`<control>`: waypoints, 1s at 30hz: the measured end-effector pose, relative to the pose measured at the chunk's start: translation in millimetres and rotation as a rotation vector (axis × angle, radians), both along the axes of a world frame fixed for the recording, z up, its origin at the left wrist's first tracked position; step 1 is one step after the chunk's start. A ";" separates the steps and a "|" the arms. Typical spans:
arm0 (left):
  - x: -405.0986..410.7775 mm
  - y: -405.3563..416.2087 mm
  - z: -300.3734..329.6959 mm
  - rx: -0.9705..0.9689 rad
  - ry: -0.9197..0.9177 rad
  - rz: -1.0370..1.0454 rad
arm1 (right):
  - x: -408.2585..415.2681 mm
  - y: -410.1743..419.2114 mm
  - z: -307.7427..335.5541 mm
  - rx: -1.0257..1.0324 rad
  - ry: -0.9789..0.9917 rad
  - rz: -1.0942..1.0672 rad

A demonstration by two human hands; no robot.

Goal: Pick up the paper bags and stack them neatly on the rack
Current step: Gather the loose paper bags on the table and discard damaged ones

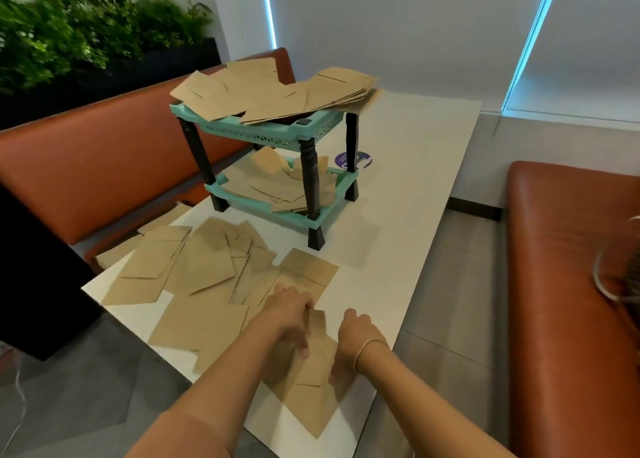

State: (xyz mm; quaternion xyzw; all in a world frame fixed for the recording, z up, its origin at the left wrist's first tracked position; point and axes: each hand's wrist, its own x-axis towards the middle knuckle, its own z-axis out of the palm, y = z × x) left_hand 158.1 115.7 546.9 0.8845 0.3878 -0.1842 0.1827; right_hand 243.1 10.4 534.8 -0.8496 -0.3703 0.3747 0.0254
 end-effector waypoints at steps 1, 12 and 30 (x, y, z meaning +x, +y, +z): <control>0.0 -0.1 0.3 0.012 0.010 -0.007 | -1.5 -0.3 -0.2 0.001 0.017 -0.016; 8.9 -6.0 37.4 0.074 -0.067 -0.051 | 33.6 -20.3 11.2 -0.052 0.009 0.164; 111.9 -88.9 110.2 0.253 -0.794 0.097 | 155.6 -140.3 63.7 0.723 -0.317 -0.771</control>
